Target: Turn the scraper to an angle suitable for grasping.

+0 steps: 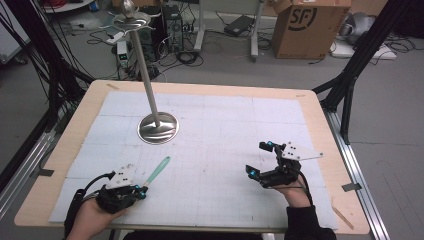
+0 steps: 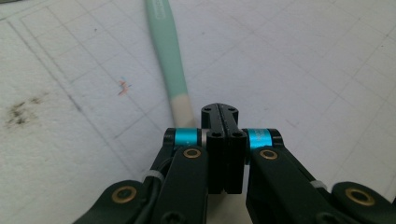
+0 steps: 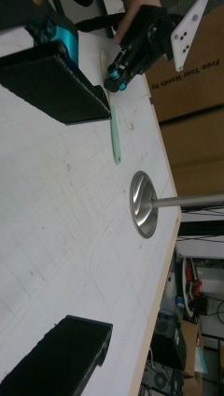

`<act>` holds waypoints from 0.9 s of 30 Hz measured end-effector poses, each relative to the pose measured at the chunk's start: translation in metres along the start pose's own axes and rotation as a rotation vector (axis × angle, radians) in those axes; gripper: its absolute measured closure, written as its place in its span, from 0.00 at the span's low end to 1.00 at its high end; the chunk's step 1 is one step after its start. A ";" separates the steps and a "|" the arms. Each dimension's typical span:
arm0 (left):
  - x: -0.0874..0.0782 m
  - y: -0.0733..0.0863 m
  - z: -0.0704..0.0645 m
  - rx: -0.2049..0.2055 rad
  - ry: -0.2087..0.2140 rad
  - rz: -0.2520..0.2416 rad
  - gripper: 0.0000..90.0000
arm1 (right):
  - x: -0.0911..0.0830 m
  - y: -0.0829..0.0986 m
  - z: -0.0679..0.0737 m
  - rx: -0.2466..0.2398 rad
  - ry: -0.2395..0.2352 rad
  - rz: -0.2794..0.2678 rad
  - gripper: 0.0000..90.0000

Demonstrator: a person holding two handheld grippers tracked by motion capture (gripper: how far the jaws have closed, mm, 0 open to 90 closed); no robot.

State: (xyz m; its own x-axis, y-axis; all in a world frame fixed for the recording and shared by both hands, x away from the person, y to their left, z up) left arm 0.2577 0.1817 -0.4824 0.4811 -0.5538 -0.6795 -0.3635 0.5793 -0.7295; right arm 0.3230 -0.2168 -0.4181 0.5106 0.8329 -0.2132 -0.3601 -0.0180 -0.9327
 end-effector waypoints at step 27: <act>0.031 -0.020 0.063 -0.109 -0.086 -0.025 1.00 | 0.001 0.001 -0.001 0.007 0.002 0.004 0.01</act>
State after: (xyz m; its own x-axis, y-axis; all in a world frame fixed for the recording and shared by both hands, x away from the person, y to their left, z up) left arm 0.3299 0.1904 -0.4842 0.5562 -0.5108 -0.6555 -0.4330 0.4951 -0.7532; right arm 0.3240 -0.2165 -0.4194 0.5108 0.8316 -0.2178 -0.3676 -0.0177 -0.9298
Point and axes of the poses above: each handheld gripper's, and its own axes: x roughly forward along the jaws, y roughly out of its underside, z roughly to its left, the point moved 6 cm from there along x, roughly forward along the jaws, and after that the axes turned 11 degrees about x, right-handed, at the moved point
